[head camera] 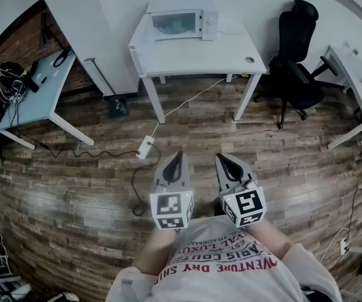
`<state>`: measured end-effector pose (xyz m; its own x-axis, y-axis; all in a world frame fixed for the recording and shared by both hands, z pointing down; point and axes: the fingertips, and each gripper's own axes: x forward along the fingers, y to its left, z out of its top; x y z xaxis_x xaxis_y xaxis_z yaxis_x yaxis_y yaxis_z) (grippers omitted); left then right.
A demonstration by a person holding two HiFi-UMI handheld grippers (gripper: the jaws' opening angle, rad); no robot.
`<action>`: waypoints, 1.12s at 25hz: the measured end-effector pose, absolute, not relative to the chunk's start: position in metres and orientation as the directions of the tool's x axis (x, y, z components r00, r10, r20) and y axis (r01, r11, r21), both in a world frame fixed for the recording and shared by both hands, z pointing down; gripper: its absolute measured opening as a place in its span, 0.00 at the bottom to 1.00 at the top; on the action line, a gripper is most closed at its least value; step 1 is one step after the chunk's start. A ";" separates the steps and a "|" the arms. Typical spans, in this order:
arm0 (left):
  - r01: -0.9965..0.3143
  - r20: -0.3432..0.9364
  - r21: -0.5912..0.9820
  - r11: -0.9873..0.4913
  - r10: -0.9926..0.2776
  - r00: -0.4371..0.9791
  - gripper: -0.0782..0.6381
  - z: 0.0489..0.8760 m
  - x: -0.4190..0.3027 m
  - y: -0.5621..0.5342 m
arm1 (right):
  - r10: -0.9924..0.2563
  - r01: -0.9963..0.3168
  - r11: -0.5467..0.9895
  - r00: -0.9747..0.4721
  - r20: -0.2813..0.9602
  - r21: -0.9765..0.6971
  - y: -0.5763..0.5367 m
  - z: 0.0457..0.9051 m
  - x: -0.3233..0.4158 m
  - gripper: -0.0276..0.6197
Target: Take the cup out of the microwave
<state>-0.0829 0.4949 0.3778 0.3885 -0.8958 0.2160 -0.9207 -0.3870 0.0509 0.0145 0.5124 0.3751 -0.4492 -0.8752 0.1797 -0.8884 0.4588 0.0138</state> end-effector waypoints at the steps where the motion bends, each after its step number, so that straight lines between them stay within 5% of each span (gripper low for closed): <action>1: -0.920 0.217 0.050 -0.388 -0.895 0.390 0.12 0.378 -0.082 0.494 | -0.875 -0.888 0.459 -0.449 0.180 0.014 0.512 0.375 0.015 0.05; 28: -0.906 0.263 0.099 -0.412 -0.867 0.423 0.12 0.397 -0.060 0.443 | -0.879 -0.904 0.423 -0.425 0.216 -0.056 0.451 0.391 0.033 0.05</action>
